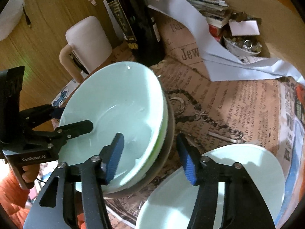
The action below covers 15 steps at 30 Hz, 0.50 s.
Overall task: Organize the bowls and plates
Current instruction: 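Close both grippers on the rim of the stacked bowls and plates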
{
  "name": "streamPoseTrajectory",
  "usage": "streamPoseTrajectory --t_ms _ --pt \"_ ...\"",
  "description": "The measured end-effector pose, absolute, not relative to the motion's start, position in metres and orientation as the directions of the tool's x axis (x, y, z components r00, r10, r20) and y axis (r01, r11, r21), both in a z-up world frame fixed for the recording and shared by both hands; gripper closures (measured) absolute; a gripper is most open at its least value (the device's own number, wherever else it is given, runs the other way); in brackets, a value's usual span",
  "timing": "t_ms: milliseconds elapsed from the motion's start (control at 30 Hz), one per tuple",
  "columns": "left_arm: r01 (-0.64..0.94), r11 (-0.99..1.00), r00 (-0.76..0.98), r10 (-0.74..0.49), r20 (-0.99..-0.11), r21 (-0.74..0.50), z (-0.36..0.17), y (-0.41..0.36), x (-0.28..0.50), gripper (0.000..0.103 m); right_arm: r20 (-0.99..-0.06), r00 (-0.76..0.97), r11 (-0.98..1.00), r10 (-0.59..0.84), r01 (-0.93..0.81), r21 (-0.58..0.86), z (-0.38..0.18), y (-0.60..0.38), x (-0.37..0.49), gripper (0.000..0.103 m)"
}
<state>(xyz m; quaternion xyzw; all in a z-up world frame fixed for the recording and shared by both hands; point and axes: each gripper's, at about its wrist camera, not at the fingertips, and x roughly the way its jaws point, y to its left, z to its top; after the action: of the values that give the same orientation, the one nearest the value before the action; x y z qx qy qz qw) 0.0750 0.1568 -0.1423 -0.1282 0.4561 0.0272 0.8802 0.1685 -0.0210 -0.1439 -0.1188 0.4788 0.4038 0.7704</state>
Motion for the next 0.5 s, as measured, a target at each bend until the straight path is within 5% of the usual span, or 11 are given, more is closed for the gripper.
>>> streamPoseTrajectory --t_ms 167,500 --pt "-0.14 0.962 0.57 -0.115 -0.814 -0.234 -0.142 0.153 0.077 0.063 -0.837 0.2 0.637 0.51 -0.741 0.212 -0.148 -0.016 0.167 0.058" --pt "-0.162 0.97 0.556 -0.06 -0.829 -0.179 -0.14 0.143 0.08 0.067 -0.827 0.239 0.665 0.509 -0.719 0.202 -0.15 -0.018 0.165 0.066"
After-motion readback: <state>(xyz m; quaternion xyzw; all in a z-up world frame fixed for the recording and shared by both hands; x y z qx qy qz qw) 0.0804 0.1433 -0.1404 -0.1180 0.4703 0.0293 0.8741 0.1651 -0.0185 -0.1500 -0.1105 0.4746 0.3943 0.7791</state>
